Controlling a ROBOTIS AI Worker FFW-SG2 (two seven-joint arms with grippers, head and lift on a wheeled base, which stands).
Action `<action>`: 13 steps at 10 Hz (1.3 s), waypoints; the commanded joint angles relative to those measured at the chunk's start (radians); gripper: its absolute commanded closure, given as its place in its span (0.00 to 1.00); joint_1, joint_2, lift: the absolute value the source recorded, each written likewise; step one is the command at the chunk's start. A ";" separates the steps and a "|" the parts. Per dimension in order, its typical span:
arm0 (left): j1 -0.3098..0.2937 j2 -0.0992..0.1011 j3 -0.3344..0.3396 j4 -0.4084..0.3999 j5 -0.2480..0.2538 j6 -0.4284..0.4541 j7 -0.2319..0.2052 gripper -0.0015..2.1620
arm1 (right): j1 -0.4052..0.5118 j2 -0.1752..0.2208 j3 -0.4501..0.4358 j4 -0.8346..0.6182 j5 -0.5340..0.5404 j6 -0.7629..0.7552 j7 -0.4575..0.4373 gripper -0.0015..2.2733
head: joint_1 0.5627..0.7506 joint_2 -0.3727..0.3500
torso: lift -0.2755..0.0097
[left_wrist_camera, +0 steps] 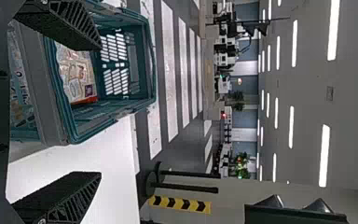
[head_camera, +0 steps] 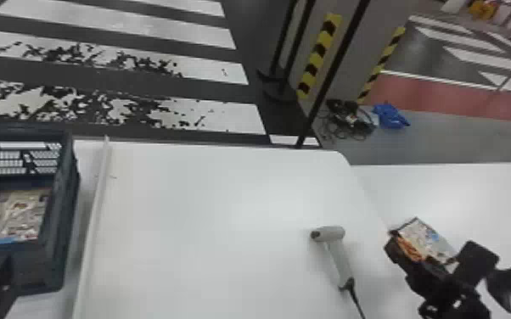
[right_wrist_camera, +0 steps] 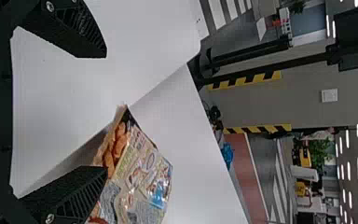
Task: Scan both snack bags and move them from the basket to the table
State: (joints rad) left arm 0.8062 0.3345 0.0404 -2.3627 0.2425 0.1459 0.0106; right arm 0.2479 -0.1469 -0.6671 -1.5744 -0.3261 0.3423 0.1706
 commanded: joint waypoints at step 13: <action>-0.098 -0.045 -0.042 -0.076 -0.020 0.271 0.028 0.01 | 0.574 0.148 0.567 -0.677 0.177 -0.447 -0.102 0.03 | 0.70 0.38 | 0.62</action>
State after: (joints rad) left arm 0.7296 0.2934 -0.0073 -2.4265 0.2199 0.3587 0.0377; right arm 0.8231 -0.0015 -0.0980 -2.2514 -0.1479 -0.1061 0.0707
